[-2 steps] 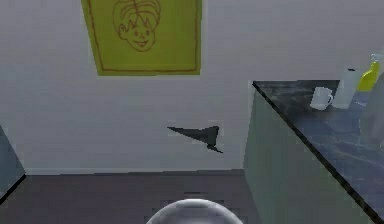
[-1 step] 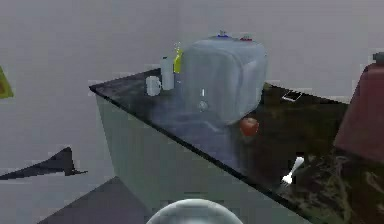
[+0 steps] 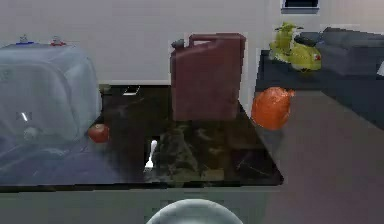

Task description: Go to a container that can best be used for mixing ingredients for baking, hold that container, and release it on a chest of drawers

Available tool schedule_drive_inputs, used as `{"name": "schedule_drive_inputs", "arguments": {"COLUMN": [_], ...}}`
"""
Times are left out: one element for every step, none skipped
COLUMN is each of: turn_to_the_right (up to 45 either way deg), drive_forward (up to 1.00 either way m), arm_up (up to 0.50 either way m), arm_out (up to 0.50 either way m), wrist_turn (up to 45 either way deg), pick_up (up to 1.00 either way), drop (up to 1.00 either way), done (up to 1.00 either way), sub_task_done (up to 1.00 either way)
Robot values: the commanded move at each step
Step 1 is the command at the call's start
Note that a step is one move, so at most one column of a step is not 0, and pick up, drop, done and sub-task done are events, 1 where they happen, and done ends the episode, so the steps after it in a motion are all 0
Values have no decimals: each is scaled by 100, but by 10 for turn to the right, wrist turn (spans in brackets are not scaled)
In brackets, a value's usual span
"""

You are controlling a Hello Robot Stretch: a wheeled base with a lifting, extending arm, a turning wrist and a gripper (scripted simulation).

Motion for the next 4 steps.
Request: {"name": "schedule_drive_inputs", "arguments": {"turn_to_the_right": [450,390,0,-450], "drive_forward": [0,0,55,0], "arm_up": [0,0,0,0], "arm_out": [0,0,0,0], "wrist_turn": [0,0,0,0], "pick_up": [0,0,0,0], "drop": [0,0,0,0], "done": [0,0,0,0], "sub_task_done": [0,0,0,0]}}
